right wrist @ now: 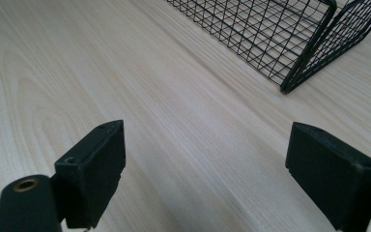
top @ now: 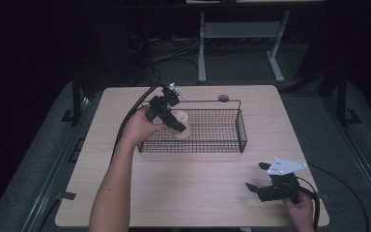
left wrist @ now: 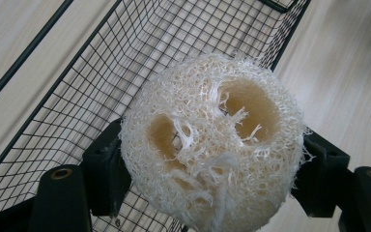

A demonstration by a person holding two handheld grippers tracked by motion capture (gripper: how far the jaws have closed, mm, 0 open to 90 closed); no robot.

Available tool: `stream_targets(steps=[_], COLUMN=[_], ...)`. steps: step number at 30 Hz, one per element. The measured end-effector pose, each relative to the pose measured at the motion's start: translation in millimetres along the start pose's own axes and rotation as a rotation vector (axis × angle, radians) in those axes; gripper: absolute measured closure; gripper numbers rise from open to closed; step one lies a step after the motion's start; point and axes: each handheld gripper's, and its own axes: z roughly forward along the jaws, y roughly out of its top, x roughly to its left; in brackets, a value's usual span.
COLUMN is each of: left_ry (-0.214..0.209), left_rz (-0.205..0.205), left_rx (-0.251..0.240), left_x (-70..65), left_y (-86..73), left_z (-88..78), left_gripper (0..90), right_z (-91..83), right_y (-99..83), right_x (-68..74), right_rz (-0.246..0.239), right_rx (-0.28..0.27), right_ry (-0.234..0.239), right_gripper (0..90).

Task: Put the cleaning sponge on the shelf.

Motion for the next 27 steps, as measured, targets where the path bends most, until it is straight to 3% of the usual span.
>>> stream_targets(steps=[27], left_ry=[0.022], left_rz=[-0.038], left_rx=[0.013], left_x=[15.8], left_y=[5.6], left_z=[28.1], left_gripper=[26.3], right_z=[0.4], right_y=[-0.2], right_x=[0.1], right_rz=[0.006], right_rx=[0.001], right_ry=[0.009], right_gripper=[13.6])
